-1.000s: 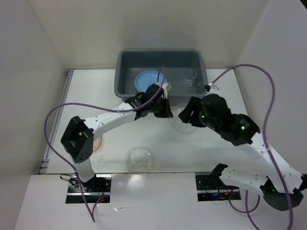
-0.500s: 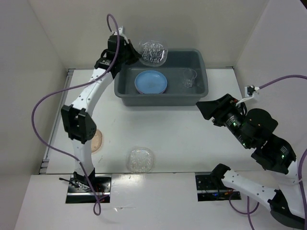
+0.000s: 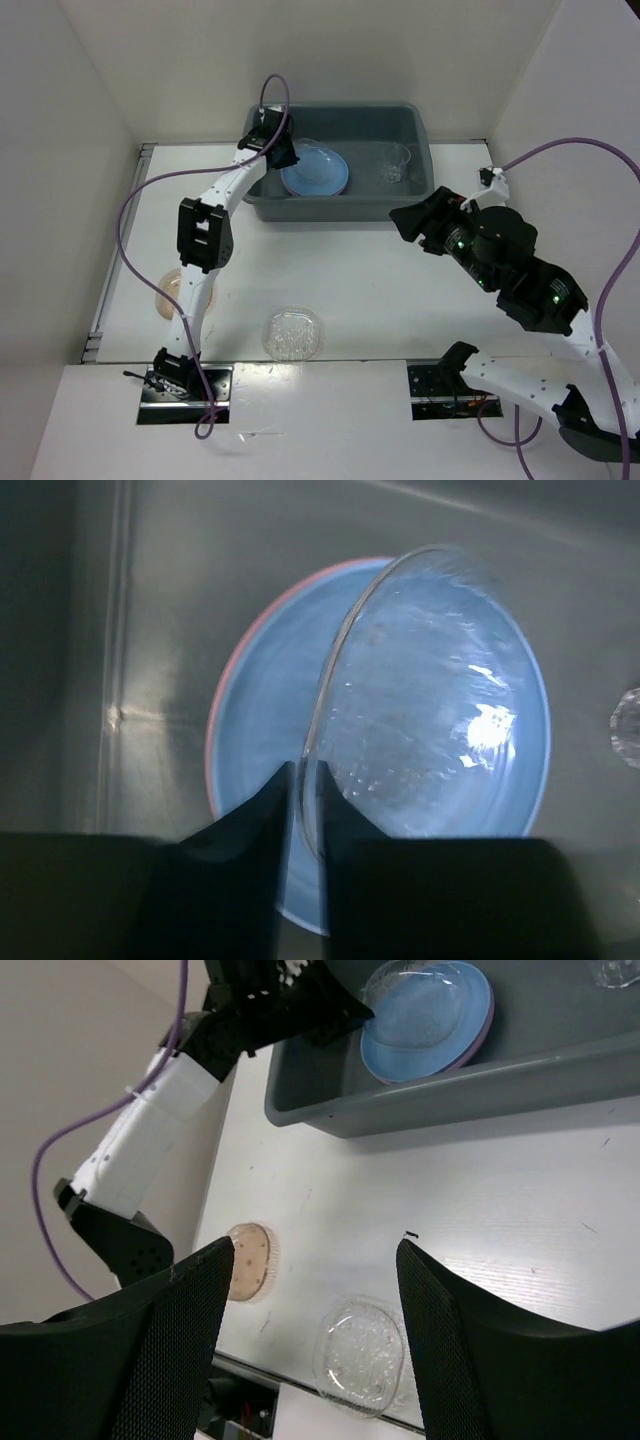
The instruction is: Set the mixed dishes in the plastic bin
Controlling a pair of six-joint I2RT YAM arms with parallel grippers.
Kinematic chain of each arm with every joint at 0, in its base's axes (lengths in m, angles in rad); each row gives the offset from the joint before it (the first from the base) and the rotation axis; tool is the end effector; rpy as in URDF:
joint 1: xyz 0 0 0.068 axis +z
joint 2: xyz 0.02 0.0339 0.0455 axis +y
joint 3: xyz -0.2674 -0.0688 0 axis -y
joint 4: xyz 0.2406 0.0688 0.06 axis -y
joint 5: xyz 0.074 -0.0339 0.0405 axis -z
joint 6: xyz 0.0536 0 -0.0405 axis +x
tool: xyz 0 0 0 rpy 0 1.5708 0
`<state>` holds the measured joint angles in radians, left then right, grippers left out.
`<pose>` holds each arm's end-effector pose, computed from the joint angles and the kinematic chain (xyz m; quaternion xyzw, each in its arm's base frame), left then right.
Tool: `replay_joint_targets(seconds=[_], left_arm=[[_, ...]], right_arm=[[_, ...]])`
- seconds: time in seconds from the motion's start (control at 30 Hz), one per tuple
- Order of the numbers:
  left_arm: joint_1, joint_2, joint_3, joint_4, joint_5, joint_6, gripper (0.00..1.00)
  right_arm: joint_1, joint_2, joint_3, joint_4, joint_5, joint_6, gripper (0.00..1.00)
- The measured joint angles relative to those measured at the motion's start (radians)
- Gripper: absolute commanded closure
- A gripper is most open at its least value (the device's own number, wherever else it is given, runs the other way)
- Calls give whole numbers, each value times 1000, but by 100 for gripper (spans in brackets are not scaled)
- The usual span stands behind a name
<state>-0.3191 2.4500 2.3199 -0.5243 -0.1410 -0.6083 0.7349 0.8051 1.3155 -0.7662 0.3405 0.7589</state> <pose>0.5466 -0.1726 0.2350 -0.1597 0.8808 -0.1408 0.4229 0.1127 0.0778 0.4447 0.1129 0.7788 0.3108 0.5331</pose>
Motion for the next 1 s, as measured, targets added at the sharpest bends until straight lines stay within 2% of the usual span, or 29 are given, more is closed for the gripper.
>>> replay_joint_targets(seconds=[0.07, 0.13, 0.17, 0.3, 0.43, 0.47, 0.57, 0.83, 1.0], left_arm=[[0, 4, 23, 0, -13, 7, 39], [0, 4, 48, 2, -20, 10, 27], [0, 4, 61, 3, -20, 12, 17], [0, 1, 111, 7, -16, 34, 8], [0, -47, 121, -5, 8, 58, 6], [0, -75, 114, -9, 13, 61, 2], [0, -227, 7, -3, 27, 67, 1], [-1, -851, -457, 90, -30, 76, 1], [18, -1103, -800, 156, -68, 13, 1]], right_arm=[[0, 27, 0, 2, -2, -6, 27], [0, 56, 0, 3, -6, -14, 27], [0, 73, 0, 4, -11, -18, 27], [0, 143, -2, 11, -45, -42, 27], [0, 201, -69, 46, -113, -66, 27], [0, 212, -96, 49, -138, -71, 27], [0, 251, -175, 65, -221, -85, 27], [0, 348, -418, 150, -442, -90, 30], [8, 418, -501, 218, -541, -91, 31]])
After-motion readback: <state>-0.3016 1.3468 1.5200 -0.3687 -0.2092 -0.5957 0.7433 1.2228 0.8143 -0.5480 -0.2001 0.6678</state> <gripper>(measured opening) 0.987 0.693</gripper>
